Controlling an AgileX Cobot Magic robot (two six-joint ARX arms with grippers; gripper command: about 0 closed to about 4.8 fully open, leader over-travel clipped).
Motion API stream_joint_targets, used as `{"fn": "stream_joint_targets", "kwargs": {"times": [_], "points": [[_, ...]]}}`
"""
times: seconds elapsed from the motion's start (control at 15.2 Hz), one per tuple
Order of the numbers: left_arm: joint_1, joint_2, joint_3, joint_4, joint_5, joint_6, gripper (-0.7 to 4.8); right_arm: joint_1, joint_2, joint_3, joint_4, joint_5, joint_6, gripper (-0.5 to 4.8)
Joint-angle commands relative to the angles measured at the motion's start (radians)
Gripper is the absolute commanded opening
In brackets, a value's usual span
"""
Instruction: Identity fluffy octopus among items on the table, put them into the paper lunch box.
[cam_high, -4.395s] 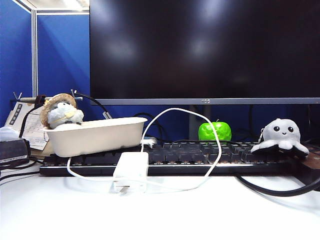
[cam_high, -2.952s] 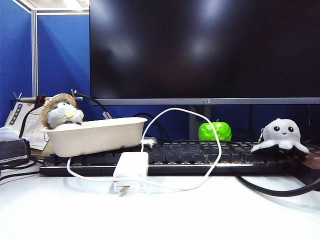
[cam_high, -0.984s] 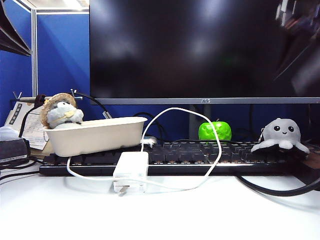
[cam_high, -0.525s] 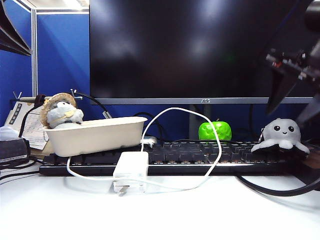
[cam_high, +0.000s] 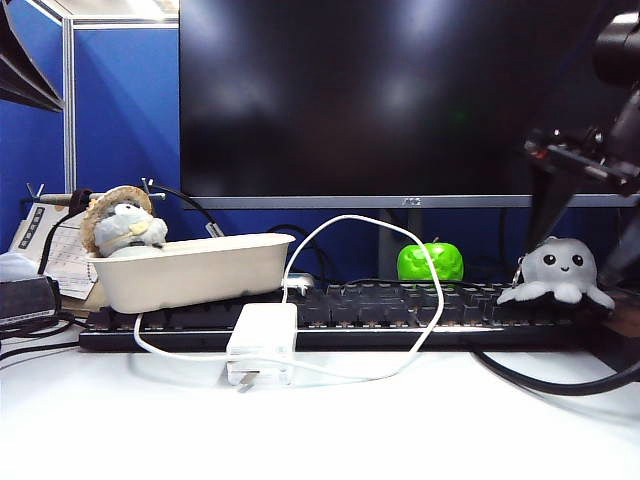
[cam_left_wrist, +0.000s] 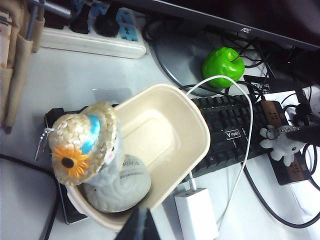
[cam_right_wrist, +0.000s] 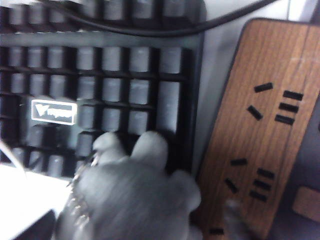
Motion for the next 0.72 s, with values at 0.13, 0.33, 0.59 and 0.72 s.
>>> {"fn": "stream_joint_targets", "kwargs": {"times": [0.13,0.33,0.59,0.72], "points": [[0.0,-0.003,0.005,0.013,0.007,0.008,-0.04,0.001,0.016,0.006,0.009,0.001,-0.002,4.36],[0.0,-0.003,0.005,0.013,0.006,0.008,-0.04,0.006,0.033,0.006,0.013,-0.014,-0.002,4.28],[0.0,-0.003,0.005,0.014,0.006,0.008,-0.04,0.017,0.044,0.006,0.024,-0.021,-0.002,3.48],[0.0,-0.003,0.005,0.017,0.006,0.008,-0.04,0.017,0.044,0.006,0.024,-0.022,-0.002,2.82]]}}
